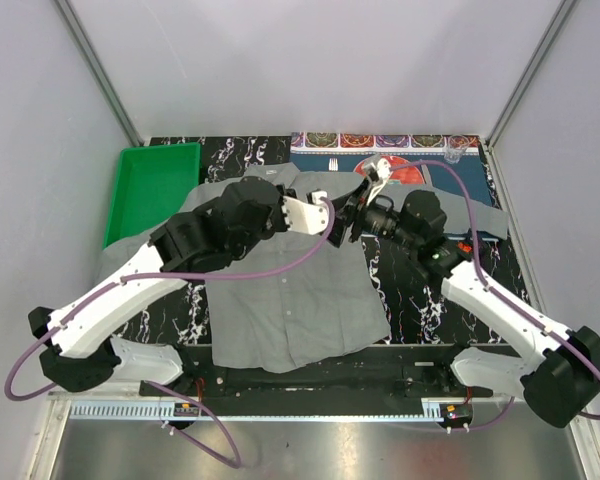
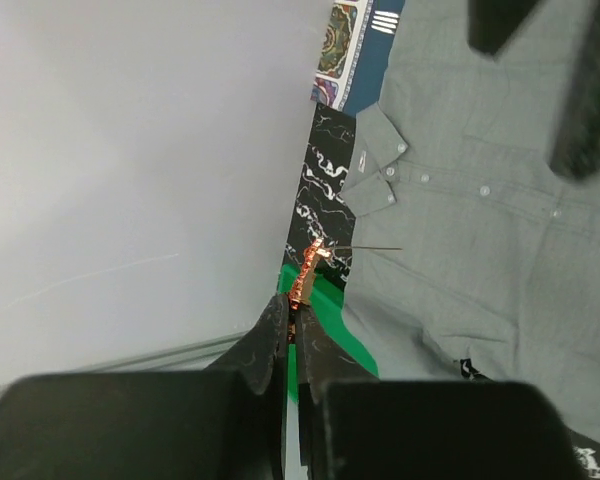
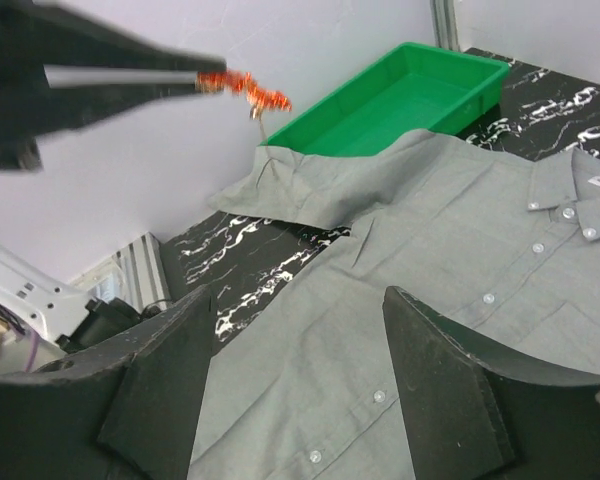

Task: Pin the brooch onto the clothing
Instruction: Pick up the brooch from the brooch box.

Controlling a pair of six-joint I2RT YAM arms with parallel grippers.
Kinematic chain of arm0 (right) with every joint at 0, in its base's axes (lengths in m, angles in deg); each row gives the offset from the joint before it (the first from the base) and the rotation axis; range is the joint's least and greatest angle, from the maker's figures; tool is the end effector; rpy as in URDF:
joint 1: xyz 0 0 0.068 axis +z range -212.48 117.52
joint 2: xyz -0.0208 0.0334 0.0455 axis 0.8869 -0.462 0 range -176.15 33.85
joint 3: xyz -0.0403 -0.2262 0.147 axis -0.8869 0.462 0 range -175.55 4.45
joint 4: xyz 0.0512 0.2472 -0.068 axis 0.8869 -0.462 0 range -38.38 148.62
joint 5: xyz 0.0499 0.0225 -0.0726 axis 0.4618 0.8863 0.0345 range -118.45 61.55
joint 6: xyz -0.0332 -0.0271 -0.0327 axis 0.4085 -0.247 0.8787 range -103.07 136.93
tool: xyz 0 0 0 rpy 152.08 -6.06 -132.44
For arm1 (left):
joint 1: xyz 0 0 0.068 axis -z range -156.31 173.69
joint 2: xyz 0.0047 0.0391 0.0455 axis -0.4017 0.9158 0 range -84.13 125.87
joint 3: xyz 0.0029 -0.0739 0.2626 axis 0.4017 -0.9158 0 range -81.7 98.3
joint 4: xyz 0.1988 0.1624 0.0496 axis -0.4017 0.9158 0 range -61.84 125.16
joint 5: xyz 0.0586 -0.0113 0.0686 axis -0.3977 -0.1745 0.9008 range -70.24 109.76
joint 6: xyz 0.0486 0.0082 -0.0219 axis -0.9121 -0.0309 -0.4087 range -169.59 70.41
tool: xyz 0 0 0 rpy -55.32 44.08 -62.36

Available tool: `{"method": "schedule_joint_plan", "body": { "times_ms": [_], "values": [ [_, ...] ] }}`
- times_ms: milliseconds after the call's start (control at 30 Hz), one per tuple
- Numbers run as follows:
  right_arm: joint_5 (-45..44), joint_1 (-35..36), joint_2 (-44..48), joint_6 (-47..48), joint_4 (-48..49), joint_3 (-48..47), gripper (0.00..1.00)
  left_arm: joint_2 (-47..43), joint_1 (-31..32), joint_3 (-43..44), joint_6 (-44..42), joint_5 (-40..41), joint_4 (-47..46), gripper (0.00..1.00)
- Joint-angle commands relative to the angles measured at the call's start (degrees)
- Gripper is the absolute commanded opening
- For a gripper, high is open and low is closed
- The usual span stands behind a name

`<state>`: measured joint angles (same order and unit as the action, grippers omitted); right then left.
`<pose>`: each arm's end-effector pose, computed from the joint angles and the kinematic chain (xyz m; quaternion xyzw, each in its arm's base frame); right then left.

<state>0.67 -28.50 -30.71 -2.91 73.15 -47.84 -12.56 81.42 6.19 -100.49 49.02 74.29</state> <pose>0.2091 0.1618 0.3625 -0.2624 0.6433 0.4712 0.5433 0.1461 -0.1986 0.4381 0.6060 0.5912 0.1891 0.4974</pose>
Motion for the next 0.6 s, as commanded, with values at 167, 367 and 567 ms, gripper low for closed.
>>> {"method": "schedule_joint_plan", "body": {
  "times_ms": [167,367,567],
  "values": [
    [-6.70,7.33,0.22,11.48,15.71,3.51,0.78,4.98,0.36,12.47,12.83,0.01,11.52,0.00],
    [-13.74,10.93,-1.97,15.88,20.36,3.52,0.72,8.67,0.36,20.11,19.25,-3.41,18.20,0.00],
    [-14.27,12.60,-5.40,15.79,22.74,2.29,0.70,9.99,0.36,24.24,21.71,-5.00,20.84,0.00]
  ]
}}
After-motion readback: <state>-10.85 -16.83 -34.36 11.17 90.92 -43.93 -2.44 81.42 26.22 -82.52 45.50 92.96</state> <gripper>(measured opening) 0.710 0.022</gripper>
